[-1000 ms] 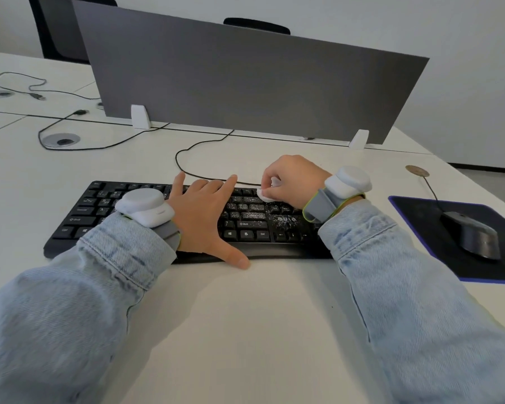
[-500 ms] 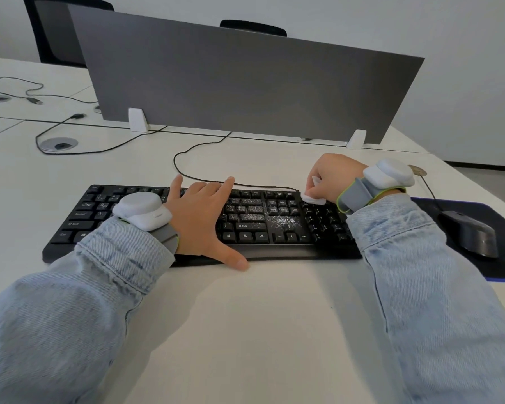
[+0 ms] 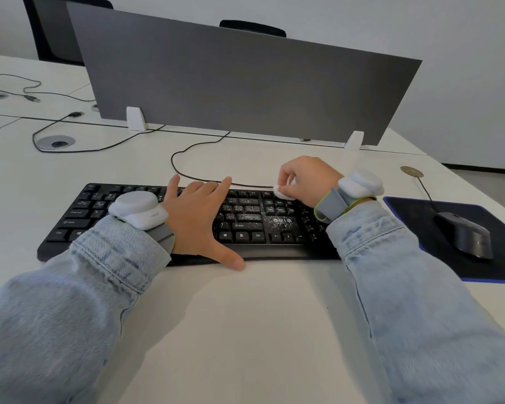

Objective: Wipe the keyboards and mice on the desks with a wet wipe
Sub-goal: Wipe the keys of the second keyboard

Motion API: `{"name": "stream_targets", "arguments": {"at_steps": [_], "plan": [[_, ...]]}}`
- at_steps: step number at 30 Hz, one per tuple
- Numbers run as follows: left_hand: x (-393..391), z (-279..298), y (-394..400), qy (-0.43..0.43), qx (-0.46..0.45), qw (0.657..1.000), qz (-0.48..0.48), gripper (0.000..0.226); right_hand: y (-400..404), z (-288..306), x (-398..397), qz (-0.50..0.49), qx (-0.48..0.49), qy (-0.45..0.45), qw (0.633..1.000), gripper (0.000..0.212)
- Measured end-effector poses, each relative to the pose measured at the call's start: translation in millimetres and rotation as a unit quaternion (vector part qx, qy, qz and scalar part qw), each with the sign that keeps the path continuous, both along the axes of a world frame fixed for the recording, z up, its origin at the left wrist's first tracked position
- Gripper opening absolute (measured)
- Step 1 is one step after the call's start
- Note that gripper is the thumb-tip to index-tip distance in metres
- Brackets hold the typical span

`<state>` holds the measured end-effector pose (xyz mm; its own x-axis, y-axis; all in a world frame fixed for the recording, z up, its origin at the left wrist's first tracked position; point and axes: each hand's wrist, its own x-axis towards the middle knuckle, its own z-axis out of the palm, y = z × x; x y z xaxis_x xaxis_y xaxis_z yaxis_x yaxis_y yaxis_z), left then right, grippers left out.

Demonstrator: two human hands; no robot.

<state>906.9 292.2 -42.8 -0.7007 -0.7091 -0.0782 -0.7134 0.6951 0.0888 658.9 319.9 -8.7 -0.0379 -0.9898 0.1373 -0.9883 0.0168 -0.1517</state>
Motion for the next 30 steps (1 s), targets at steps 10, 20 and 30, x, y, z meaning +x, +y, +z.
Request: {"name": "stream_targets", "arguments": {"at_steps": [10, 20, 30], "plan": [[-1, 3, 2, -0.009, 0.007, 1.0, 0.004, 0.154, 2, -4, 15, 0.033, -0.058, -0.066, 0.996, 0.006], [-1, 3, 3, -0.008, 0.005, 1.0, 0.005, 0.154, 6, 3, 16, 0.01, -0.054, -0.035, 0.998, 0.011], [-1, 3, 4, -0.007, 0.002, 1.0, 0.008, 0.153, 14, 12, 48, 0.063, 0.013, 0.059, 0.996, 0.012]]}}
